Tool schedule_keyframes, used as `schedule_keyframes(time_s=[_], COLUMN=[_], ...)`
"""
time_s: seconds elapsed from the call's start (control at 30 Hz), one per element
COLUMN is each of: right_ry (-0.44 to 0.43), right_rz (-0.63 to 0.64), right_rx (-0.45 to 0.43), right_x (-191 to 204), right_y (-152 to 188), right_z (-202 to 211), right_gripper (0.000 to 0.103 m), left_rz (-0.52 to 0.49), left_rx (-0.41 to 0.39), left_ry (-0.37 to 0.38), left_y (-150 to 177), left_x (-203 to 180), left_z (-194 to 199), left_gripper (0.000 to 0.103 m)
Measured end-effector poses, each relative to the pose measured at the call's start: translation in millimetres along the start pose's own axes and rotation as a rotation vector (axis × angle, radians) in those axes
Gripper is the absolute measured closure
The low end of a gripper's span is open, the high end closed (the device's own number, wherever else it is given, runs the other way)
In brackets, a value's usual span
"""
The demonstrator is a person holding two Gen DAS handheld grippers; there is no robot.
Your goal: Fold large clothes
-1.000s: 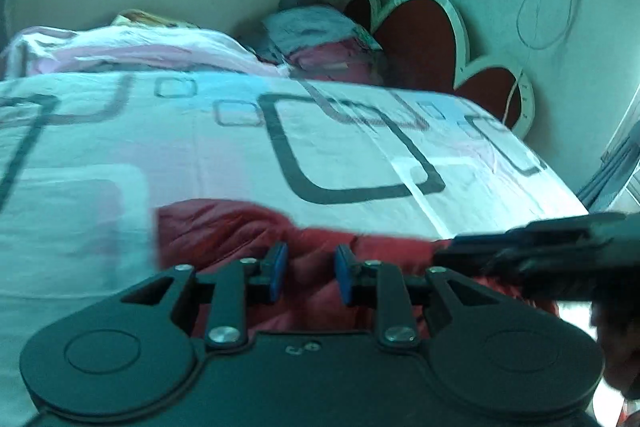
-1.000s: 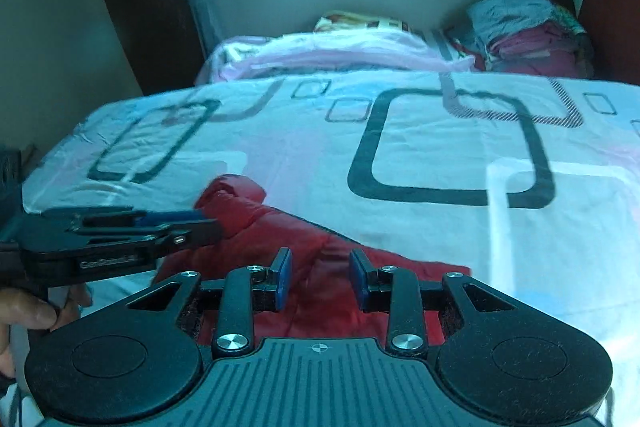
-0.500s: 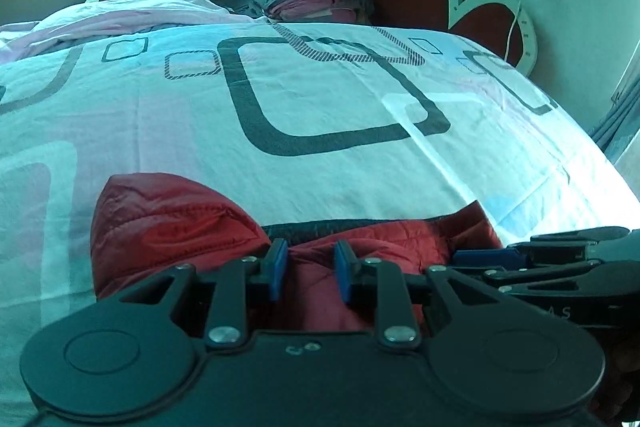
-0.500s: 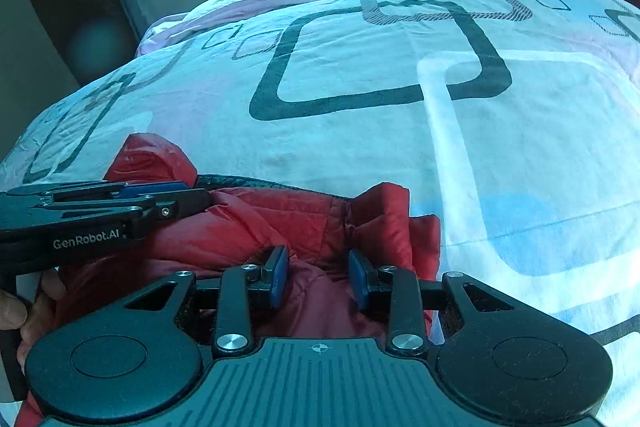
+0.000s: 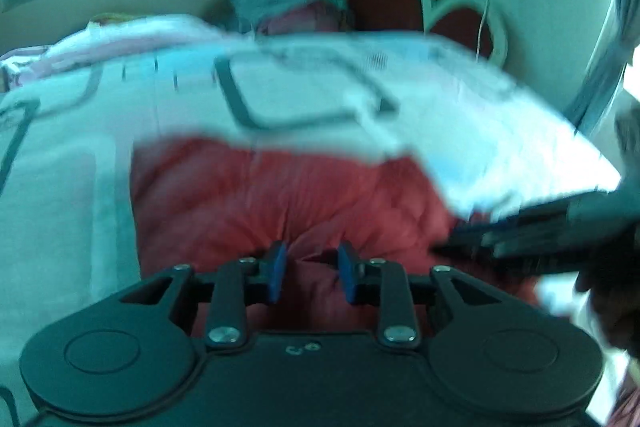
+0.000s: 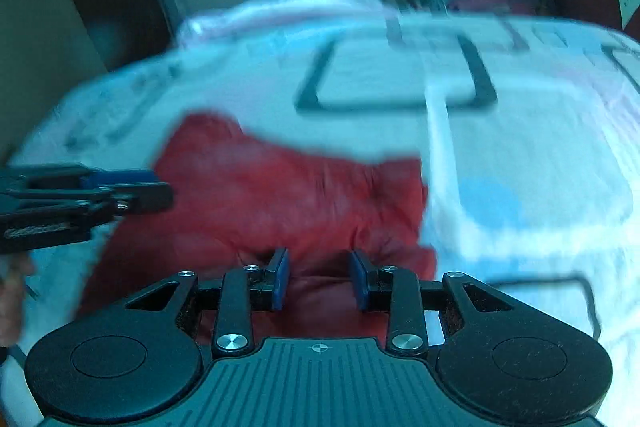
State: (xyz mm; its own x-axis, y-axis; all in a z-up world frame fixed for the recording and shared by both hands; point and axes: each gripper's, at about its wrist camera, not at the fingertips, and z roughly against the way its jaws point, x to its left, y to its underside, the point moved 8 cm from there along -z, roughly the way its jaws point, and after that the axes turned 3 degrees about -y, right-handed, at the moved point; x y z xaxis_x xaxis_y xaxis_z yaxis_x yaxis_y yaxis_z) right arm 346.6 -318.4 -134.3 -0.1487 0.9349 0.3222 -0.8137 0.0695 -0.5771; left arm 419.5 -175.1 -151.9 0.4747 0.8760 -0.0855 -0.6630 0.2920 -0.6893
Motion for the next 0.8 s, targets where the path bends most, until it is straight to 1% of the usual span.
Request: schedule_keyframes(time_s=[0.07,0.13,0.2,0.23,0.3,0.37,0.43,0.47,0.53,0.6,0.63,0.73,0.77,0.8], right_ry=[0.011,0.016,0.005,-0.014,-0.049,-0.081,-0.11,-0.124,-0.13,-0.143,-0.141,-0.124,-0.119,-0.111], right_rz=[-0.008,-0.013,-0.016,-0.005,0.019,0.026,0.015,0.002,-0.015,-0.048,-0.051,-0.01,-0.002,-0.009], right_rx=[0.001,0.011,-0.017,-0.043,-0.066,-0.07,-0.052,-0.027,0.019,0.039,0.04,0.046,0.048,0.037], right_x=[-2,0,2,5,13,18,23,25,29,36,41,52,52,50], right_y=[3,0,-5,-5,0,11,26,37,57,72,75,76,76,73], right_z=[-10,-8,11,25,53,74,84,83,71,58,53,49,52,60], right_gripper=[0.07,0.07,0.07,0.07,0.07,0.07,0.07,0.07,0.07,0.07,0.07,0.07,0.07,0.07], left_rz=[0.016,0.032,0.04,0.041,0.043,0.047,0.023,0.01,-0.019,-0.059,-0.055,-0.041,-0.025,-0.005], left_rx=[0.014,0.021,-0.013,-0.034,-0.058,-0.065,-0.055,-0.039,-0.01,0.005,0.011,0.021,0.021,0.012], left_ry=[-0.013,-0.015,-0.002,0.007,0.027,0.062,0.079,0.077,0.043,-0.016,-0.027,-0.03,-0.018,-0.001], left_y=[7,3,-3,-4,0,11,25,34,52,65,67,70,69,66], left_x=[4,4,2,1,-4,-11,-21,-25,-27,-25,-23,-16,-16,-15], left_z=[-12,-7,13,26,50,70,81,82,76,71,71,73,77,83], left_gripper=[0.074,0.076,0.077,0.077,0.077,0.077,0.077,0.076,0.075,0.074,0.074,0.075,0.077,0.077])
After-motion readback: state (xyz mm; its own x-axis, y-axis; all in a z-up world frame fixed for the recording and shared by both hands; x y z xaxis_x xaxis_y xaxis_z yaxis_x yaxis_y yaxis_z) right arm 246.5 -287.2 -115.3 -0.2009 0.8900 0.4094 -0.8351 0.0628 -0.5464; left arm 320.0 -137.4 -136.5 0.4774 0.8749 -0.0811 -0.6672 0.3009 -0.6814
